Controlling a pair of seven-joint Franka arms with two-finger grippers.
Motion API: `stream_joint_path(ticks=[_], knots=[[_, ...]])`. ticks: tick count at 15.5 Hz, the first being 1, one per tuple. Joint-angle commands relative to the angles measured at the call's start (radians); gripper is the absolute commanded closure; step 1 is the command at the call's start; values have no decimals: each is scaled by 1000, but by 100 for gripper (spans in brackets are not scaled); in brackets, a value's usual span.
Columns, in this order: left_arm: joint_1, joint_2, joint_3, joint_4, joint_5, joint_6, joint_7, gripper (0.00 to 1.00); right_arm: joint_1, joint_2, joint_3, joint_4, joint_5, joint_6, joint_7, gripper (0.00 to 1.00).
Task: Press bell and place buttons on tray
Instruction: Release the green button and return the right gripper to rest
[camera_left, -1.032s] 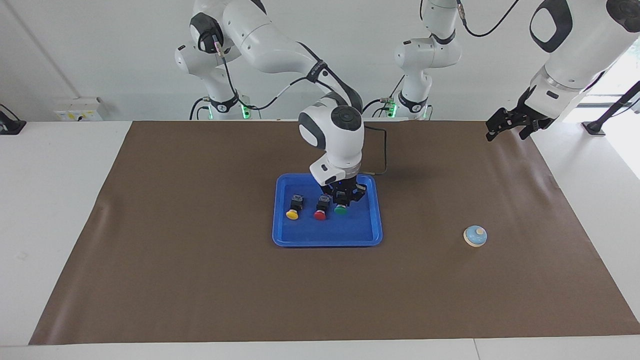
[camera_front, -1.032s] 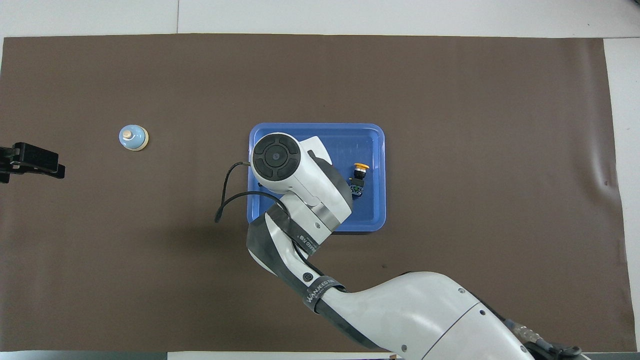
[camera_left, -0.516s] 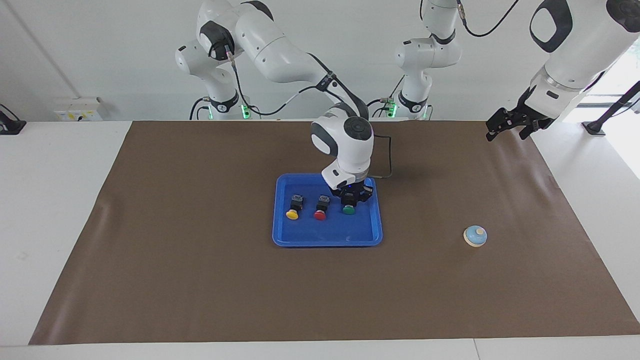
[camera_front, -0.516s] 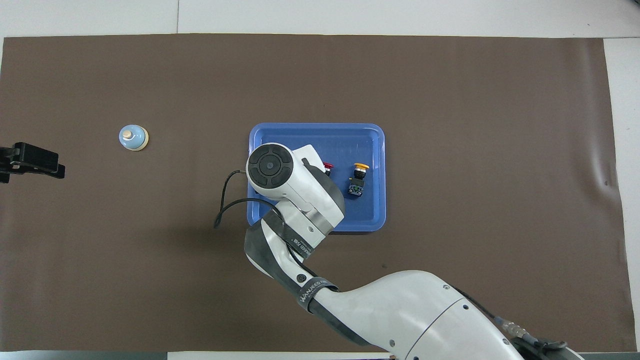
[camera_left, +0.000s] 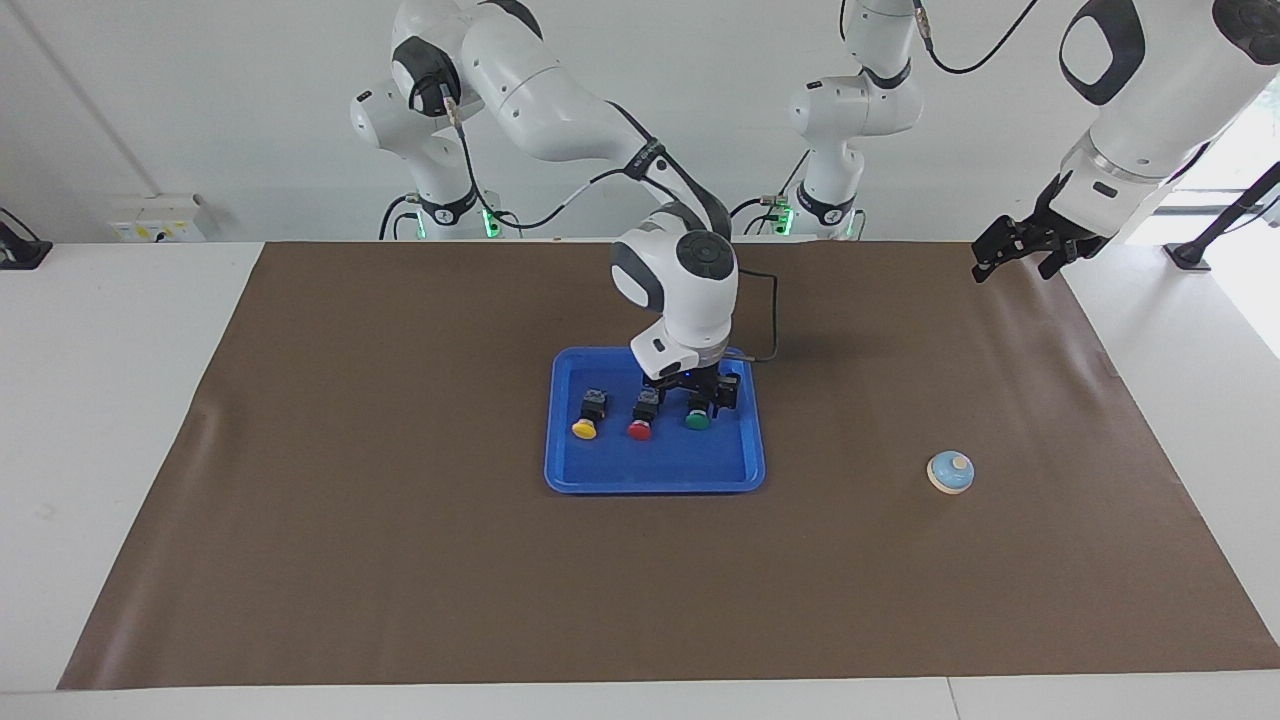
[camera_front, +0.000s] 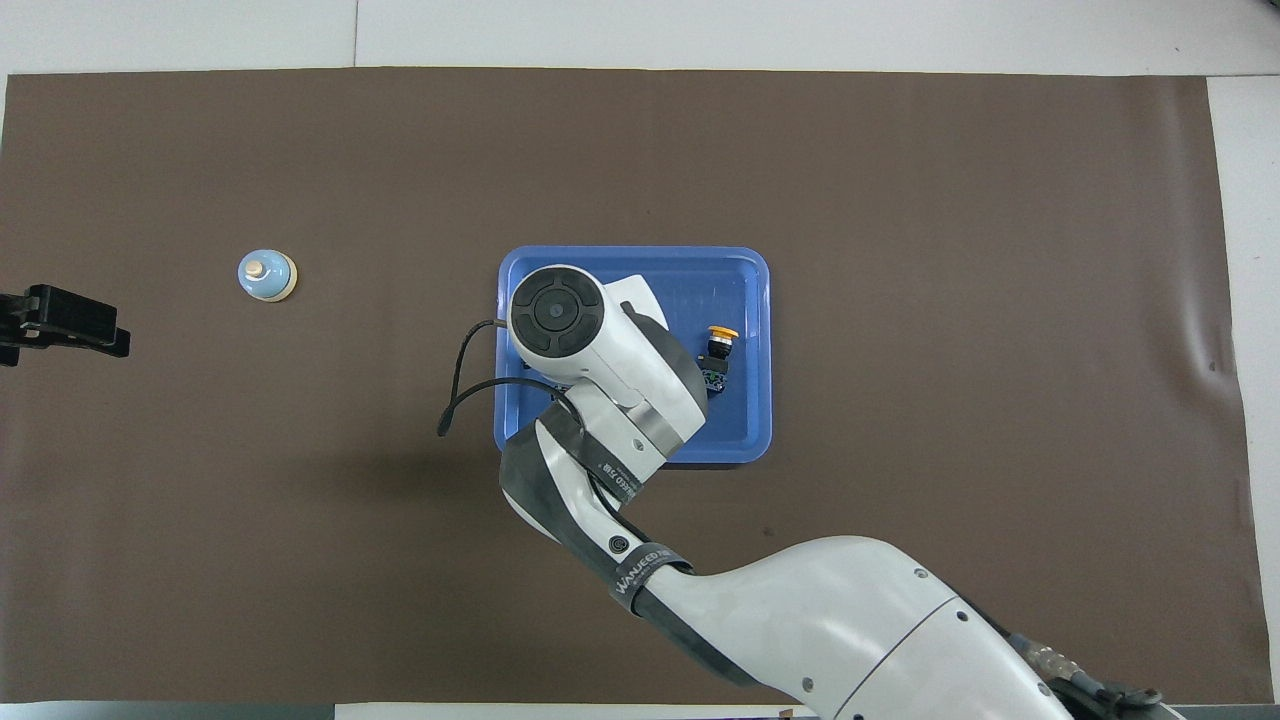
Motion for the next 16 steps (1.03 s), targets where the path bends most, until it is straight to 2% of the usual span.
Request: stream_joint_path(ticks=[1,10,16], knots=[[1,-6,0,6,12,-11,3,0,-93,-54,14,-8,11,-49,-52,0],[1,-6,0,6,12,-11,3,0,-415,-247,10,-8,55,-342,-704,0],[1,-6,1,6,12,-11,3,0,-558,-381,8,-22,60,-505,-973,0]])
